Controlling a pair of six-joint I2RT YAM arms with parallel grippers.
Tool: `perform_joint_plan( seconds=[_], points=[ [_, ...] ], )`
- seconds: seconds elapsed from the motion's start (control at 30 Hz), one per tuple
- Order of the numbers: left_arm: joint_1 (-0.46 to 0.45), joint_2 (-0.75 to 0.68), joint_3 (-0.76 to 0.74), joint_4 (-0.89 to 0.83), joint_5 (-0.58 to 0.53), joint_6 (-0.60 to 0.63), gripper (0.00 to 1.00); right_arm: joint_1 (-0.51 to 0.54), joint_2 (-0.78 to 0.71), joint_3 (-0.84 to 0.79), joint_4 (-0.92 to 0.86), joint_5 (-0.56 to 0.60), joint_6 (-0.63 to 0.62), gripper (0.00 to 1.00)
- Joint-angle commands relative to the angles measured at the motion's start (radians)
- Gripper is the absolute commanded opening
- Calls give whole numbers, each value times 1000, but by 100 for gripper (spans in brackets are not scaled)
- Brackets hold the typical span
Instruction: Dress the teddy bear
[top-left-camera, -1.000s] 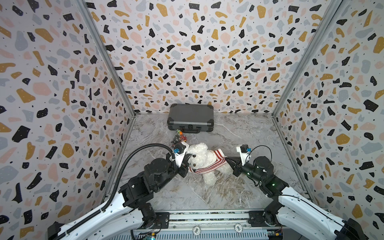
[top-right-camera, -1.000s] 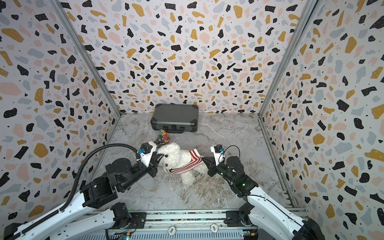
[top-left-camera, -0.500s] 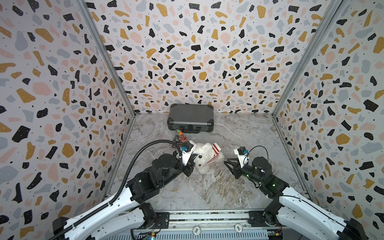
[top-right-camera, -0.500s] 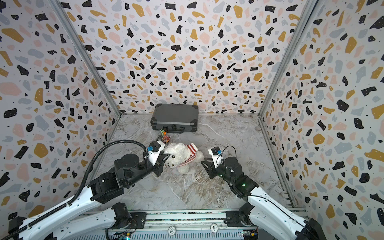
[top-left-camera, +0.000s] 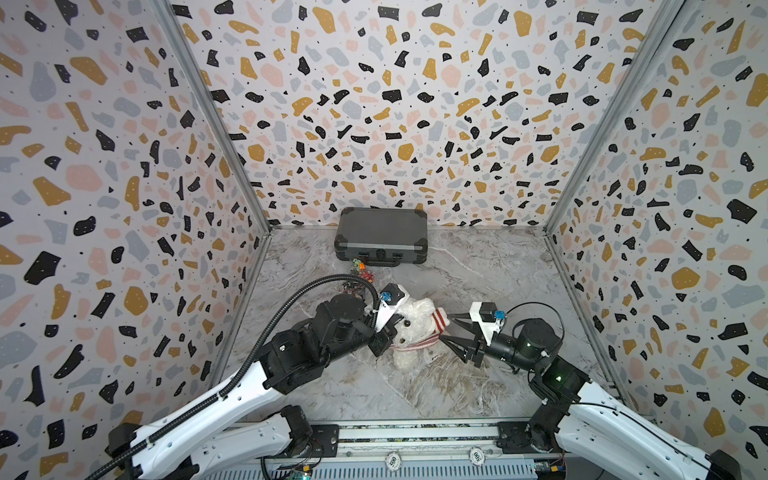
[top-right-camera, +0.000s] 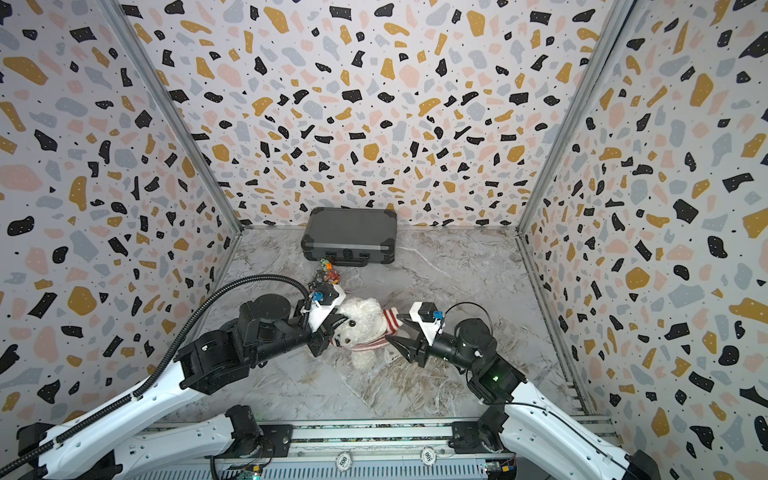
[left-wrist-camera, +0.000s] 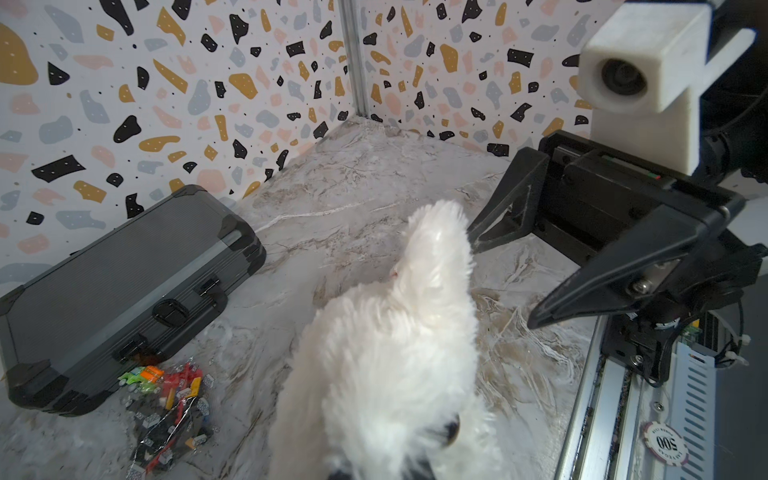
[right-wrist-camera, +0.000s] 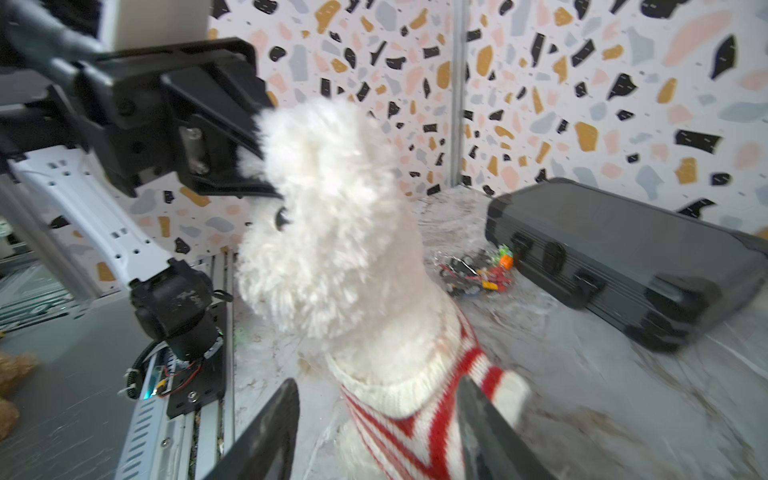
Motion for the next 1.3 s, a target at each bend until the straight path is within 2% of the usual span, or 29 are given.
perform_joint_plan(
  seconds=[0.0, 0.23, 0.47, 0.6, 0.73, 0.93, 1.27],
  points=[
    [3, 10, 43, -10, 75, 36, 0, 34, 29, 36, 102, -98, -51, 63],
    [3, 21, 77, -42, 151, 58, 0, 100, 41, 55, 138, -59, -101, 65],
    [4, 26, 91, -41, 171, 67, 0, 107, 96, 74, 166, -57, -112, 45],
    [4, 29, 92, -35, 198, 70, 0, 116, 120, 81, 193, -51, -111, 40],
    [4, 35, 93, -33, 210, 72, 0, 119, 138, 83, 198, -28, -121, 42],
    [4, 36, 102, -38, 211, 77, 0, 119, 155, 78, 187, 26, -137, 57],
    [4, 42, 120, -52, 221, 84, 0, 117, 165, 70, 187, 93, -129, 60]
  ],
)
